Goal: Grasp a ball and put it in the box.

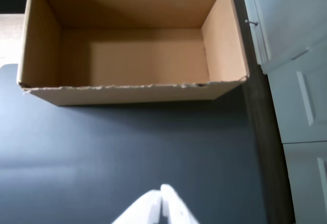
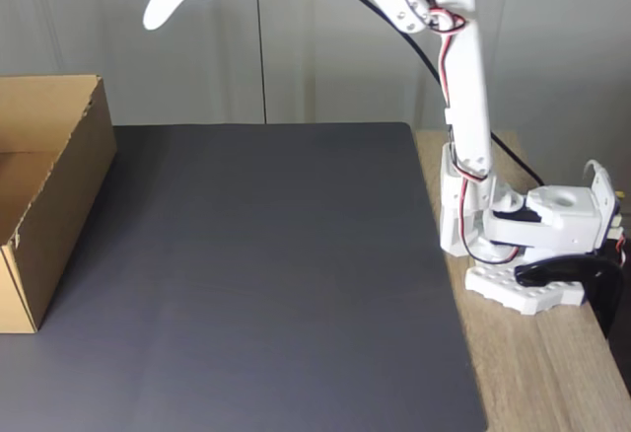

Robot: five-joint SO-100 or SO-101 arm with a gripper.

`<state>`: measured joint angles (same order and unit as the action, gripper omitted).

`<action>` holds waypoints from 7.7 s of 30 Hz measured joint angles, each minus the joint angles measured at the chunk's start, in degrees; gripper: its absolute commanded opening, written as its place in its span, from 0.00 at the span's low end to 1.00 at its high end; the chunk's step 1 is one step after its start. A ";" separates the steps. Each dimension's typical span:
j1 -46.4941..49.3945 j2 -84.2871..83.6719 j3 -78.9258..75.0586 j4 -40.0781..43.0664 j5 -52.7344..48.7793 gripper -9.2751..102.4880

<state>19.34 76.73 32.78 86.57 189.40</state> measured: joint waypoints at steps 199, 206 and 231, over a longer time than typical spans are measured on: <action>-12.92 103.10 147.30 -23.38 -19.42 0.09; -12.92 103.10 147.30 -23.38 -19.42 0.09; -12.92 103.10 147.30 -23.38 -19.42 0.09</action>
<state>6.42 179.82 180.09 63.19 169.98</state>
